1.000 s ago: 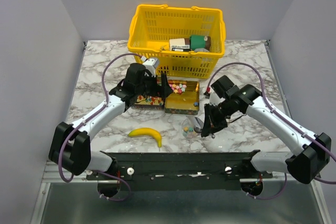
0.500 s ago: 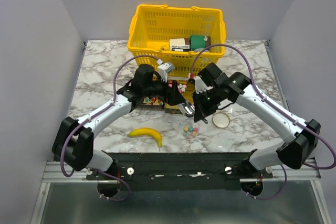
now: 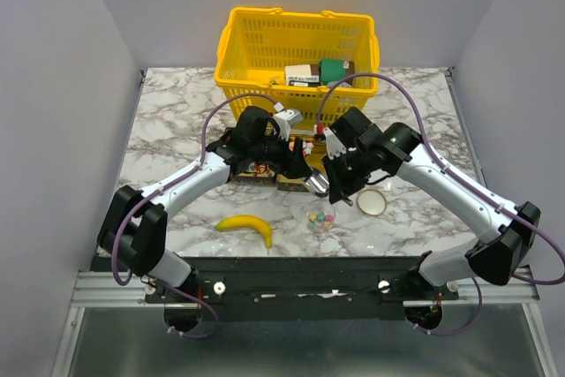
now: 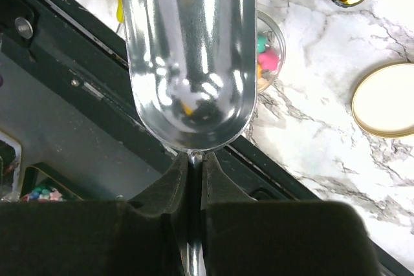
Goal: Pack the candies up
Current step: Adjust the spatula.
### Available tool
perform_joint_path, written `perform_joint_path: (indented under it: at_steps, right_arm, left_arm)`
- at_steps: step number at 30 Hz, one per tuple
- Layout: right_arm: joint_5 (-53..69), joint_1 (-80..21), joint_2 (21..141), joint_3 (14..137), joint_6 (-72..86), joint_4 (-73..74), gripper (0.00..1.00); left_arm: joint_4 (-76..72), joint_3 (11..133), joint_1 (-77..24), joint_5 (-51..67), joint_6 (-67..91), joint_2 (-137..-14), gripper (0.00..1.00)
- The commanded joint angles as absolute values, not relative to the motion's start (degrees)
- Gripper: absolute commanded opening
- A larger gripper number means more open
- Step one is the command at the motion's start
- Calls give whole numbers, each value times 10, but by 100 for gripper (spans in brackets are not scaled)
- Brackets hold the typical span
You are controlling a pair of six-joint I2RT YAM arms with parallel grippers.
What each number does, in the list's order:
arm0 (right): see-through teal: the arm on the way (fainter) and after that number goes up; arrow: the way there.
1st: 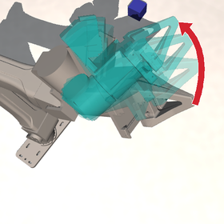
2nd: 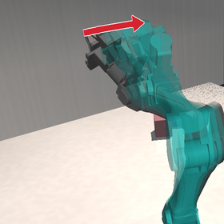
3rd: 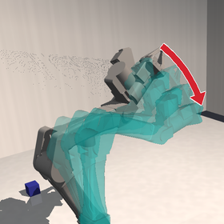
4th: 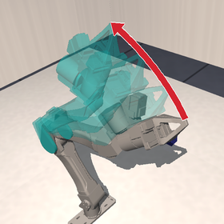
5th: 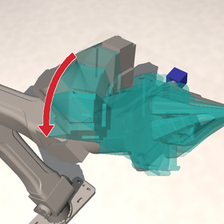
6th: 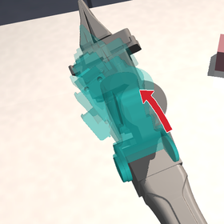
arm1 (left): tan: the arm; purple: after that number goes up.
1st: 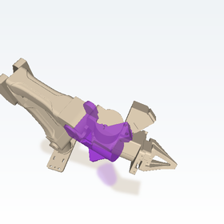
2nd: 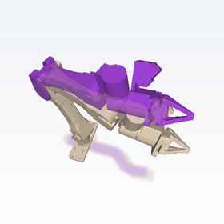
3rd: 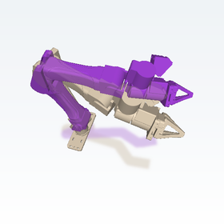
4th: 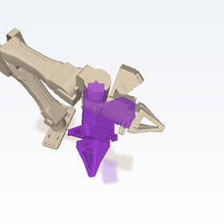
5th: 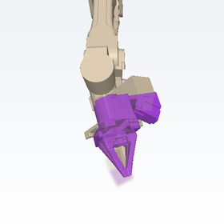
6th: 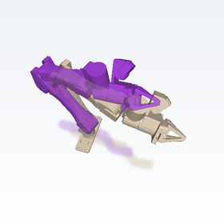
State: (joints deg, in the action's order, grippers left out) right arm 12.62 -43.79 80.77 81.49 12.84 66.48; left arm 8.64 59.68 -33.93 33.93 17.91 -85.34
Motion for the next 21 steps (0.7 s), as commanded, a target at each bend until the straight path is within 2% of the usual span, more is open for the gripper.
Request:
perform_joint_path:
  at_steps: [1,10,12,15,16,21]
  right_arm:
    - [87,-438,791,854,128,643,1]
    - [99,-438,802,885,136,642,1]
    - [77,-438,808,875,135,640,1]
    - [44,-437,813,853,134,637,1]
    - [36,-435,818,844,134,635,1]
    - [-16,-427,859,847,106,628,1]
  left_arm:
    - [136,615,-345,316,156,-870,73]
    - [159,635,-345,287,156,-895,67]
    - [165,643,-345,246,164,-896,67]
    - [185,672,-344,165,196,-877,76]
    - [186,684,-344,152,201,-870,82]
    - [176,692,-344,108,216,-824,92]
